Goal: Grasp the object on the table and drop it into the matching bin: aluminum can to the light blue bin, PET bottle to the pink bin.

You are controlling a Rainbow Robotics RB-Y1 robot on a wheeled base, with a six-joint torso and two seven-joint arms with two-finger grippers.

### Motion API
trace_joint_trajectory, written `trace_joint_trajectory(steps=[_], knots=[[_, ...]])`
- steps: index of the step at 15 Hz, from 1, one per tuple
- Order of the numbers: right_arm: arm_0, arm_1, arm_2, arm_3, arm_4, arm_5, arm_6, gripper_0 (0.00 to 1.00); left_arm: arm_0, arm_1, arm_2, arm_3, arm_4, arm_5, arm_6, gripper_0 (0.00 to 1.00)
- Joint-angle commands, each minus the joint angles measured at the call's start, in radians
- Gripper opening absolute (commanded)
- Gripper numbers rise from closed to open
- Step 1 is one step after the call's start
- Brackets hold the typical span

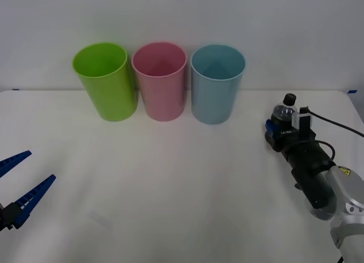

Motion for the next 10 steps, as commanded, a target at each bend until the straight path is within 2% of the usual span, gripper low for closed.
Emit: trace_joint_trajectory(steps=[1, 5, 10], knots=[[0.007, 0.001, -0.019, -0.011, 0.000, -0.041, -0.003, 0.00, 0.000, 0.000, 0.000, 0.000, 0.000, 0.000, 0.000, 1.00], [0.099, -0.014, 0.005, -0.149, 0.000, -0.049, -0.020, 0.00, 0.000, 0.000, 0.000, 0.000, 0.000, 0.000, 0.000, 1.00], [0.250, -0.093, 0.104, -0.356, -0.068, -0.092, -0.046, 0.00, 0.000, 0.000, 0.000, 0.000, 0.000, 0.000, 0.000, 1.00]])
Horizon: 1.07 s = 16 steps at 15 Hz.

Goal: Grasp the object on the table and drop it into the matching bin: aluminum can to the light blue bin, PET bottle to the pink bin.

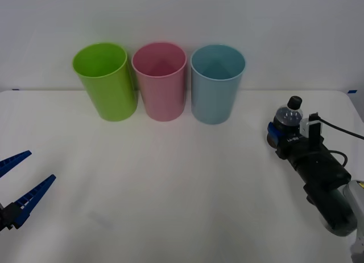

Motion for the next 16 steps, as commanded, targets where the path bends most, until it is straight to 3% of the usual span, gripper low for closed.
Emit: trace_joint_trajectory(steps=[1, 10, 16], knots=[[0.081, -0.046, 0.049, -0.118, -0.038, -0.038, -0.017, 0.00, 0.000, 0.000, 0.000, 0.000, 0.000, 0.000, 0.000, 1.00], [0.276, -0.110, 0.098, -0.431, -0.101, -0.199, -0.078, 0.00, 0.000, 0.000, 0.000, 0.000, 0.000, 0.000, 0.000, 1.00], [0.301, -0.171, 0.121, -0.632, -0.095, -0.253, -0.333, 0.00, 0.000, 0.000, 0.000, 0.000, 0.000, 0.000, 0.000, 1.00]])
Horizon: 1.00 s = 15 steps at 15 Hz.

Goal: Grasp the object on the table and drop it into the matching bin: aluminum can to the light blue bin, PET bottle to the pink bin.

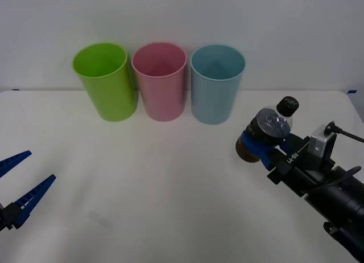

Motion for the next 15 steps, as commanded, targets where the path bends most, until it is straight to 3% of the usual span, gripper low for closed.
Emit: trace_joint_trajectory(steps=[1, 6, 10, 15], knots=[[-0.014, -0.031, 0.007, -0.082, 0.014, 0.001, -0.130, 0.00, 0.000, 0.000, 0.000, 0.000, 0.000, 0.000, 0.000, 1.00], [-0.129, -0.039, 0.013, -0.122, 0.132, 0.026, -0.343, 0.00, 0.000, 0.000, 0.000, 0.000, 0.000, 0.000, 0.000, 1.00], [-0.260, -0.038, 0.085, -0.109, 0.281, 0.125, -0.501, 0.00, 0.000, 0.000, 0.000, 0.000, 0.000, 0.000, 0.000, 1.00], [-0.453, 0.038, 0.123, 0.039, 0.434, 0.127, -0.594, 0.00, 0.000, 0.000, 0.000, 0.000, 0.000, 0.000, 0.000, 1.00]])
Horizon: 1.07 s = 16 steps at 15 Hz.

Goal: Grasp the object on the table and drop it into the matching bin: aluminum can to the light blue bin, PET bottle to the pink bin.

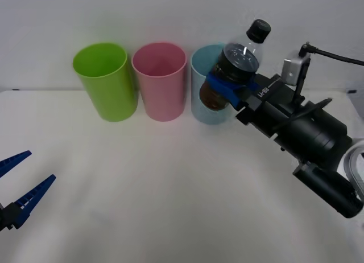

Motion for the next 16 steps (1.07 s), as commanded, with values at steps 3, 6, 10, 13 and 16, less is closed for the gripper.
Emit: trace_joint_trajectory(steps=[3, 6, 10, 13, 16], knots=[[-0.204, 0.105, 0.022, 0.208, 0.117, 0.000, -0.027, 0.00, 0.000, 0.000, 0.000, 0.000, 0.000, 0.000, 0.000, 1.00], [-0.345, 0.193, 0.019, 0.380, 0.178, 0.000, -0.033, 0.00, 0.000, 0.000, 0.000, 0.000, 0.000, 0.000, 0.000, 1.00], [-0.526, 0.308, -0.015, 0.624, 0.247, 0.022, -0.027, 0.00, 0.000, 0.000, 0.000, 0.000, 0.000, 0.000, 0.000, 1.00], [-0.655, 0.363, -0.015, 0.807, 0.258, 0.103, -0.011, 0.00, 0.000, 0.000, 0.000, 0.000, 0.000, 0.000, 0.000, 1.00], [-0.767, 0.397, -0.015, 0.966, 0.258, 0.186, 0.010, 0.00, 0.000, 0.000, 0.000, 0.000, 0.000, 0.000, 0.000, 1.00]])
